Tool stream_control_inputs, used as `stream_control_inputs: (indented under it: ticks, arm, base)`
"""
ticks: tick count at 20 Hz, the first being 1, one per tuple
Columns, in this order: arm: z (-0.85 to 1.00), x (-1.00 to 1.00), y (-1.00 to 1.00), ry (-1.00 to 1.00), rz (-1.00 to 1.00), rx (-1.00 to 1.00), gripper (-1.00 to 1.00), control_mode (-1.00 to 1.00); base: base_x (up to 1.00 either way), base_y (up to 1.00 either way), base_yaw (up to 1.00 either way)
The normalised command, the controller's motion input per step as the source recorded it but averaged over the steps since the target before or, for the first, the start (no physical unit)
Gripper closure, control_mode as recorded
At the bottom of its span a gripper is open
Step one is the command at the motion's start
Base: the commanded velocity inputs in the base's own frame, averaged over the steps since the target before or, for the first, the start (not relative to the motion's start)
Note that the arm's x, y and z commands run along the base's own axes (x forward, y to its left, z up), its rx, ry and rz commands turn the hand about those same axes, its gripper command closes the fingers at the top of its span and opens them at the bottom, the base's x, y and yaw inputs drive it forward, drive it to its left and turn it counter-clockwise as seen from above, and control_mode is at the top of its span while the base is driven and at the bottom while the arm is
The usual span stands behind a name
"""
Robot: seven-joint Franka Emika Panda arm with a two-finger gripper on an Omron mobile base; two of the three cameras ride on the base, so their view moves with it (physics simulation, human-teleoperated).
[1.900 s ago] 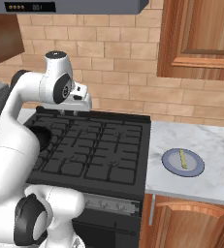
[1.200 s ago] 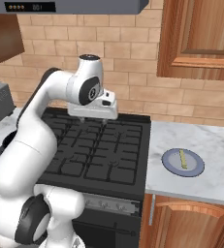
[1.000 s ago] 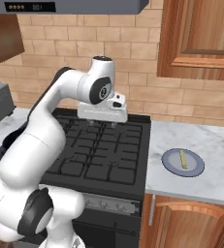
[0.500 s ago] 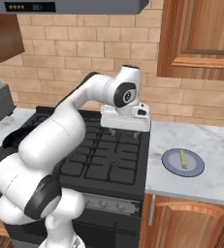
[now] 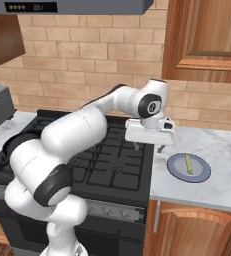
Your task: Pick up the butter stick and place it in the pan. Then turn on the burner for the pan.
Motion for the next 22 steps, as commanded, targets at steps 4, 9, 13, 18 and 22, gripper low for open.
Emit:
stream_control_inputs:
  ticks: [4,9,13,18,22]
  arm:
    - [-0.39,0.36,-0.58,0.0,0.0,0.0,-1.0,-1.0]
    - [-0.38,0.54,-0.5,0.0,0.0,0.0,-1.0,-1.0]
    - [-0.37,0.58,-0.54,0.0,0.0,0.0,-1.0,-1.0]
    - [-0.38,0.51,-0.56,0.0,0.0,0.03,-1.0,-1.0]
    - [-0.22,0.43,-0.46,0.0,0.0,0.03,-1.0,-1.0]
  base:
    - [0.0,0.0,0.0]
    - [0.0,0.0,0.0]
    - [0.0,0.0,0.0]
    - [0.0,0.0,0.0]
    - [0.0,0.0,0.0]
